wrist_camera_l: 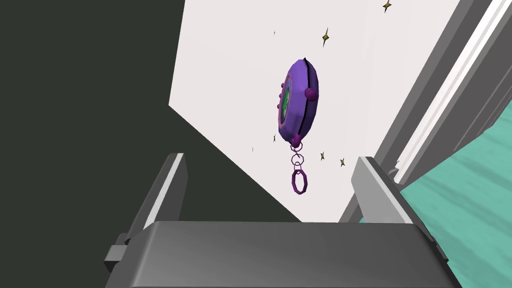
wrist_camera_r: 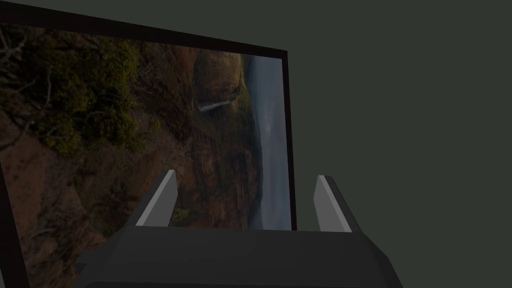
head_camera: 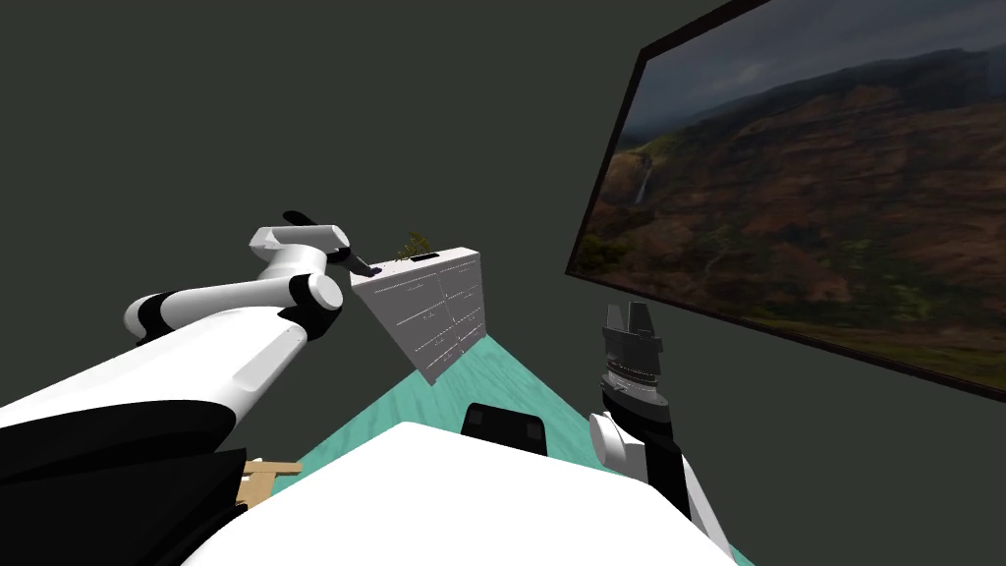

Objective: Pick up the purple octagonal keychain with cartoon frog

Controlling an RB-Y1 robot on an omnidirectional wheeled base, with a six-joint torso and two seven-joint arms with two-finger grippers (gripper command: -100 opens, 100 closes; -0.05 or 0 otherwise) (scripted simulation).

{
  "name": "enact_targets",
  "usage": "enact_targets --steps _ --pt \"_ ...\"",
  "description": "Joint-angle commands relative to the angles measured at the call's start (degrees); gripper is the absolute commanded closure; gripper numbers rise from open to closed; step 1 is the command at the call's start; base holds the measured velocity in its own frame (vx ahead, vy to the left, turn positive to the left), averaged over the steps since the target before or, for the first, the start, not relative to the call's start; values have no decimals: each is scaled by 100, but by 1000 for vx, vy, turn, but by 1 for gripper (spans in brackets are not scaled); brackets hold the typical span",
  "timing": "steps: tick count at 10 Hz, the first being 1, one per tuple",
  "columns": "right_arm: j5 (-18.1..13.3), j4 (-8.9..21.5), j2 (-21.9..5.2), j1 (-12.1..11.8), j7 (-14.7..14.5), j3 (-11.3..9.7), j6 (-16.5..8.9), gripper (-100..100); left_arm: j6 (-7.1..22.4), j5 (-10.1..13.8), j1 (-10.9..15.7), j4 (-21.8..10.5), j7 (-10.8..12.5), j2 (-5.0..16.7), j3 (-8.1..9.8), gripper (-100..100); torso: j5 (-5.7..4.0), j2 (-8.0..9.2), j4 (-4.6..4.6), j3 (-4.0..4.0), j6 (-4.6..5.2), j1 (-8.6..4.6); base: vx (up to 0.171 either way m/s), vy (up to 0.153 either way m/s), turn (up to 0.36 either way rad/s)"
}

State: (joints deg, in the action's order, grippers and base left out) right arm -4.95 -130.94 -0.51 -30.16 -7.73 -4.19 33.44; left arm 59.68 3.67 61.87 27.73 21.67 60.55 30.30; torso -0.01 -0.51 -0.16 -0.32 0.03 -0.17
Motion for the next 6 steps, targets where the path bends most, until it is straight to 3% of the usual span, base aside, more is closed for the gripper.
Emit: enact_targets --steps 1,3,6 --pt "0 0 0 0 0 0 0 0 -36 73 -22 -56 -253 44 131 -100 0 0 0 0 0 0 92 -56 94" --pt "0 0 0 -1 0 0 0 0 -76 128 -25 -128 -444 87 235 -100 0 5 2 4 -5 -1 100 -61 105" --pt "0 0 0 -1 0 0 0 0 -198 295 -32 -345 -957 215 546 -100 1 7 3 5 -6 4 114 -58 137"
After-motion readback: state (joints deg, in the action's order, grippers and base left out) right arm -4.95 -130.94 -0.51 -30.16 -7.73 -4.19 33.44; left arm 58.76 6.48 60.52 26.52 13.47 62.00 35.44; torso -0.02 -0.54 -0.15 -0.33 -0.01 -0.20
